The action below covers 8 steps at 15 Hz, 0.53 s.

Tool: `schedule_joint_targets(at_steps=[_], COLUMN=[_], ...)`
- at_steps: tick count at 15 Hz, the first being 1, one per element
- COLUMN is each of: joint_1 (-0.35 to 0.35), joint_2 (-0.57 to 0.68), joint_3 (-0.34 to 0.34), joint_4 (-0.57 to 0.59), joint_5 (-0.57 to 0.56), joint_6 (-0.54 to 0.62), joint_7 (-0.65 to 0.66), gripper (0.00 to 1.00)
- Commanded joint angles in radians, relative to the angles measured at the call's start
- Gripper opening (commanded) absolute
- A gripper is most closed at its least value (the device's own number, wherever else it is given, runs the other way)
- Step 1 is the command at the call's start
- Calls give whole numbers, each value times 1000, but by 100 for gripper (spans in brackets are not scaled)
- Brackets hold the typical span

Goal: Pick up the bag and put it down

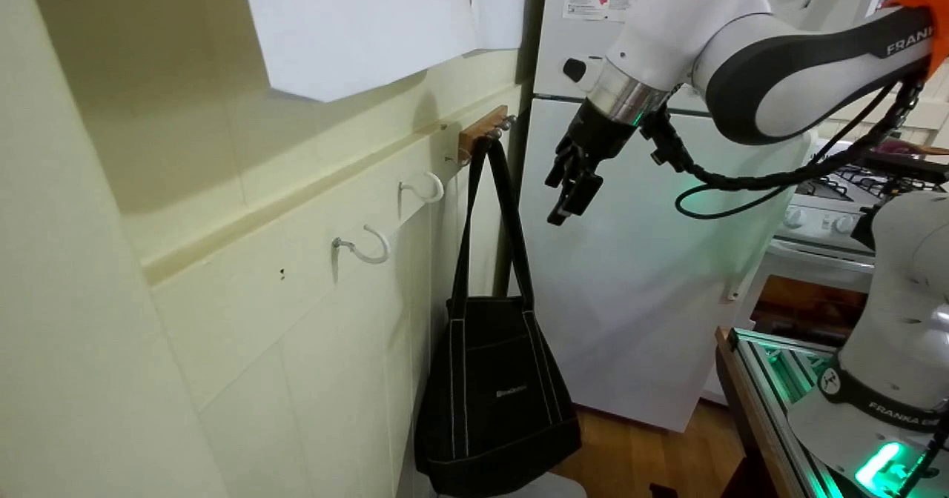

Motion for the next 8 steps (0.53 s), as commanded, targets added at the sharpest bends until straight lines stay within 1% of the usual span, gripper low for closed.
schedule_joint_targets(at_steps=[1, 4, 6, 7, 8], joint_1=[-68, -132, -168, -121, -131], joint_2=[29, 59, 68, 48, 54], joint_3=[17, 38, 54, 18, 21], joint_4=[-9, 6, 10, 4, 6], joint_5=[-124, -251, -328, -263, -289], joint_6=[95, 145, 150, 125, 127], joint_7=[44, 94, 149, 89, 108], gripper=[100, 100, 100, 100, 100])
